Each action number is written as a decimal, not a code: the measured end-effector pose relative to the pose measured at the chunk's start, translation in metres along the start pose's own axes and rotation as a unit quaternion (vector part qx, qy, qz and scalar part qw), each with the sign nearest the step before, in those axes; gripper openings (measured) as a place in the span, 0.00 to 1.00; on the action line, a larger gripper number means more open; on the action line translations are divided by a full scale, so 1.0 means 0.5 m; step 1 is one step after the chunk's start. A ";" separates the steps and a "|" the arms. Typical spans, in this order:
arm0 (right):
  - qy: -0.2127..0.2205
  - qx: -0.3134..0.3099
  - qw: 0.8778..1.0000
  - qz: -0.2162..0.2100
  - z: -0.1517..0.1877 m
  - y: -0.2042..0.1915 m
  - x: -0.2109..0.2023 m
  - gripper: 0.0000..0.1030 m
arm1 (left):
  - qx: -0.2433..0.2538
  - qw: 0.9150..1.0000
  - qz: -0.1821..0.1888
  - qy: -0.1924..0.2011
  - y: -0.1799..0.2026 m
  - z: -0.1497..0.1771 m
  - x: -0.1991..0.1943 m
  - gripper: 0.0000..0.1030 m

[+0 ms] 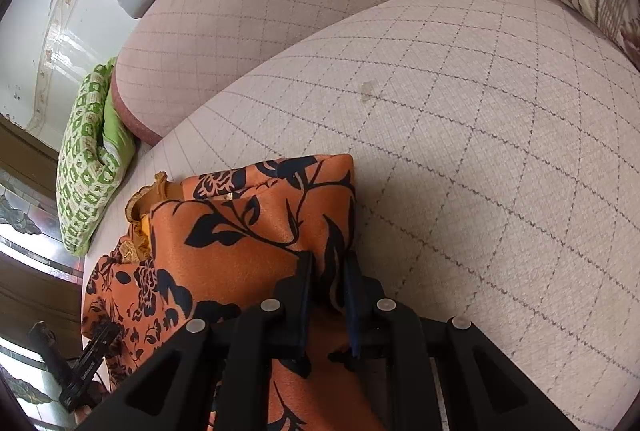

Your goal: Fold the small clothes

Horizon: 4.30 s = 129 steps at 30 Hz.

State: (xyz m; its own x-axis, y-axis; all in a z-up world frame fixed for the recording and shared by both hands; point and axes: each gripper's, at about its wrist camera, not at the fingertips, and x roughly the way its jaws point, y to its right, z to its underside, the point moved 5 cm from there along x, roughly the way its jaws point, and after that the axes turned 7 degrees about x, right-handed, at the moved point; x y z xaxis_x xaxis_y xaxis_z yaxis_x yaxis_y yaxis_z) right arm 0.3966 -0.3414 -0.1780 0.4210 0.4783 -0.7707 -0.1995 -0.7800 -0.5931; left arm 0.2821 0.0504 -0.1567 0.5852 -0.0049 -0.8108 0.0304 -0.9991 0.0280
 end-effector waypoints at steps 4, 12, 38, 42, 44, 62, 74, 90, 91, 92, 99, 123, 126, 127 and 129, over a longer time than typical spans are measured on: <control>0.001 0.001 1.000 -0.004 0.000 0.002 0.002 0.15 | -0.004 1.000 0.006 0.010 0.004 -0.011 -0.015 0.58; 0.000 0.000 1.000 -0.004 0.002 0.001 0.003 0.15 | 0.035 0.999 0.009 -0.006 0.022 -0.016 0.002 0.13; 0.024 -0.019 0.999 0.018 0.107 -0.022 -0.085 0.78 | 0.041 0.998 -0.039 0.008 -0.038 -0.012 -0.005 0.02; 0.016 -0.013 1.000 0.019 0.114 -0.027 -0.063 0.76 | 0.048 0.998 -0.046 0.007 -0.035 -0.008 -0.006 0.02; -0.012 0.038 0.999 -0.023 0.097 -0.006 -0.036 0.29 | 0.053 0.997 -0.050 0.006 -0.031 -0.006 -0.005 0.03; 0.046 0.068 0.996 -0.031 0.017 -0.004 -0.055 0.87 | 0.052 0.997 -0.011 0.053 0.002 -0.015 -0.071 0.07; 0.062 0.008 0.993 0.100 -0.028 0.010 -0.032 0.11 | 0.109 0.994 -0.022 0.002 0.050 0.033 0.004 0.07; 0.002 0.020 0.997 -0.075 0.189 -0.046 -0.165 0.09 | -0.043 0.995 -0.020 0.087 -0.185 0.043 -0.203 0.73; 0.009 0.006 0.996 -0.092 0.191 -0.063 -0.175 0.18 | -0.082 0.992 -0.027 0.088 -0.242 0.055 -0.211 0.73; 0.017 -0.007 0.997 -0.078 0.192 -0.066 -0.173 0.37 | -0.119 0.989 -0.027 0.081 -0.291 0.068 -0.209 0.73; 0.040 0.000 0.999 -0.020 0.219 -0.034 -0.204 0.59 | -0.332 0.942 0.039 0.017 -0.533 0.163 -0.139 0.72; 0.109 0.008 0.992 -0.069 0.294 -0.078 -0.202 0.61 | -0.213 0.968 -0.081 0.108 -0.396 -0.074 -0.257 0.05; 0.122 0.018 0.989 -0.078 0.289 -0.062 -0.215 0.61 | -0.109 0.973 -0.063 0.192 -0.223 -0.177 -0.372 0.05; 0.125 0.019 0.989 -0.082 0.288 -0.060 -0.219 0.61 | -0.066 0.974 -0.038 0.215 -0.138 -0.208 -0.407 0.05; 0.129 0.019 0.987 -0.089 0.287 -0.056 -0.226 0.61 | -0.008 0.971 -0.011 0.237 -0.011 -0.239 -0.437 0.05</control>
State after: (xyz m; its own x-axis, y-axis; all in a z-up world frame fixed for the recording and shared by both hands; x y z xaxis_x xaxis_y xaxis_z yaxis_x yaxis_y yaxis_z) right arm 0.2278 -0.3156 -0.1077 0.6631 0.4833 -0.5717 -0.1339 -0.6748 -0.7257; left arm 0.2511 0.0618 0.0901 0.8915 0.0395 -0.4514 0.0574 -0.9980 0.0261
